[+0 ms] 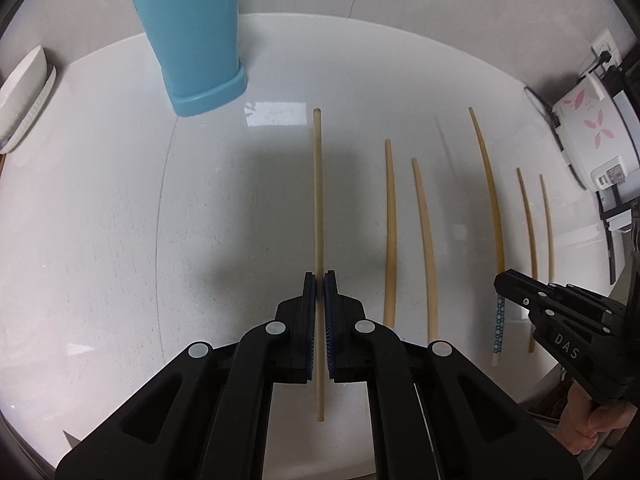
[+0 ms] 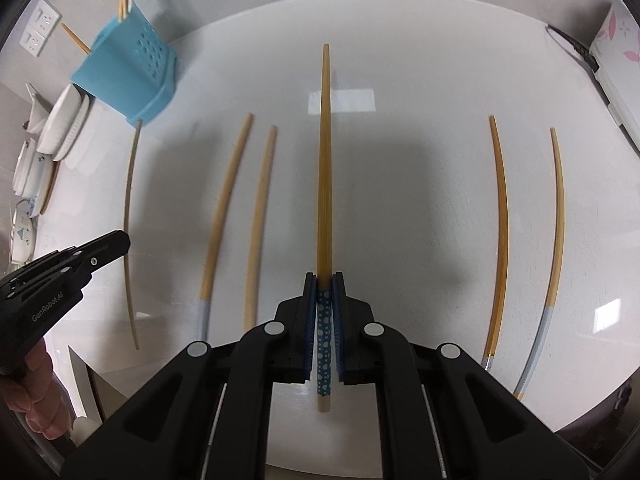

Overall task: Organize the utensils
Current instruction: 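Lift both held chopsticks and carry them toward the blue holder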

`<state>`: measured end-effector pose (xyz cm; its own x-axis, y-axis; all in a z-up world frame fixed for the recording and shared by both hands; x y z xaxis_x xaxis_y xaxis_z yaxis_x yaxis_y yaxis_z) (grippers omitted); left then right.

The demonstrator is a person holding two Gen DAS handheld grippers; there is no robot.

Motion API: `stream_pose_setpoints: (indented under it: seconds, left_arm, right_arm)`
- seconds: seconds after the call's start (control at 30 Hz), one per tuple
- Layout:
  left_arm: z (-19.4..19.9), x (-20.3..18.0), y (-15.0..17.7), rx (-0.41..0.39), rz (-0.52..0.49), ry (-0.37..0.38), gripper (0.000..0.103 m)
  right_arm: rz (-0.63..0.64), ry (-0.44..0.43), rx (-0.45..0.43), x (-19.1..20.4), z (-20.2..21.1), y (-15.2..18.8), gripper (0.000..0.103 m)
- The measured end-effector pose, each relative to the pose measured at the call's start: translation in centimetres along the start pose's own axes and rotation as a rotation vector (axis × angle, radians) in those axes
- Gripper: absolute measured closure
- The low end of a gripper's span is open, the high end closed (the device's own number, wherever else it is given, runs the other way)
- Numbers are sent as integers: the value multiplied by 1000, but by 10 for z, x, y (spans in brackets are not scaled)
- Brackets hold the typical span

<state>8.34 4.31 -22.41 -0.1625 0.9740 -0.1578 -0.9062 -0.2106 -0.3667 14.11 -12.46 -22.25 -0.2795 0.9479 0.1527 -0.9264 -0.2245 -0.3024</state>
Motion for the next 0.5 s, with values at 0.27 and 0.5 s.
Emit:
stream_pose_setpoints:
  seconds: [0.27,0.5]
  left_arm:
    - [16,5,-25,-84,4,33,99]
    - [40,14,-41,-138,10,22,99]
  right_arm:
    - [25,-47,-80,16,23,-22,96]
    - [42,-88,-143,38,38,-41,96]
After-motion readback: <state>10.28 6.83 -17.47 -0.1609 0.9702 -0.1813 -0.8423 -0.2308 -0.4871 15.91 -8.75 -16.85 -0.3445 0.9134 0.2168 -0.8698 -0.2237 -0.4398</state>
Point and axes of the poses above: each gripper's, at about its wrist camera, not at the fingertips, and z roughly against the way its jaws point, x to its left, y to its underside, the point moved 9 cm from there along -z, roughly the way its jaws point, and after that the axes turned 6 degrees about -x, right-handed, at the moved point
